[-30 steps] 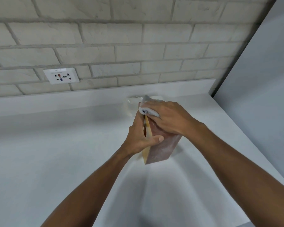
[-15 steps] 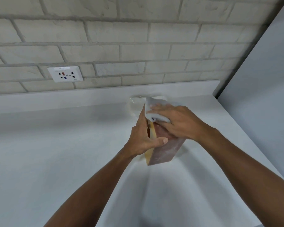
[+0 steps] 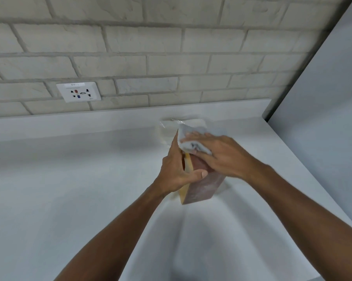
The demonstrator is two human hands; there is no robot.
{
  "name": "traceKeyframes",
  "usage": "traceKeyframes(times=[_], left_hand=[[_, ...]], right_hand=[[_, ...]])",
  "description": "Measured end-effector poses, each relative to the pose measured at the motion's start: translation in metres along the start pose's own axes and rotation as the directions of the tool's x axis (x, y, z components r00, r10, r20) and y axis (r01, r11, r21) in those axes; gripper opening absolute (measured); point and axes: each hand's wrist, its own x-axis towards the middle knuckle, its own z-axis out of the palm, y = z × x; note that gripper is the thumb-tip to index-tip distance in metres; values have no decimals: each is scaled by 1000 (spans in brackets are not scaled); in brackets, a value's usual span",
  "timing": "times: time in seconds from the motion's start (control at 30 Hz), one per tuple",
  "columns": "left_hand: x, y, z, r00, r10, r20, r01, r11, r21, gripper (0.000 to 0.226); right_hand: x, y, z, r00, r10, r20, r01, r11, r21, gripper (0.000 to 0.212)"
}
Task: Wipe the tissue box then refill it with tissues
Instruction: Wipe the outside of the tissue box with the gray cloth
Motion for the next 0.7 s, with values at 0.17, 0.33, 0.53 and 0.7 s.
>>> traceKeyframes(times=[0.17, 0.33, 0.53, 0.7], left_hand=[[1, 3, -2, 1000, 12, 21, -12, 1000, 3, 119], [-3, 1, 1, 999, -23, 30, 23, 1000, -10, 123], [-2, 1, 1, 998, -4, 64, 4, 1000, 10, 120], [-2, -3, 3, 998, -28, 57, 30, 999, -21, 133]], right_hand=[[17, 3, -2, 996, 81, -43, -84, 993, -79, 39], [-8, 20, -9, 997, 74, -25, -75, 997, -28, 46], [-29, 13, 6, 996, 8, -85, -10, 1000, -13, 39], [-17, 25, -3, 948, 264, -181, -266, 964, 11, 37]])
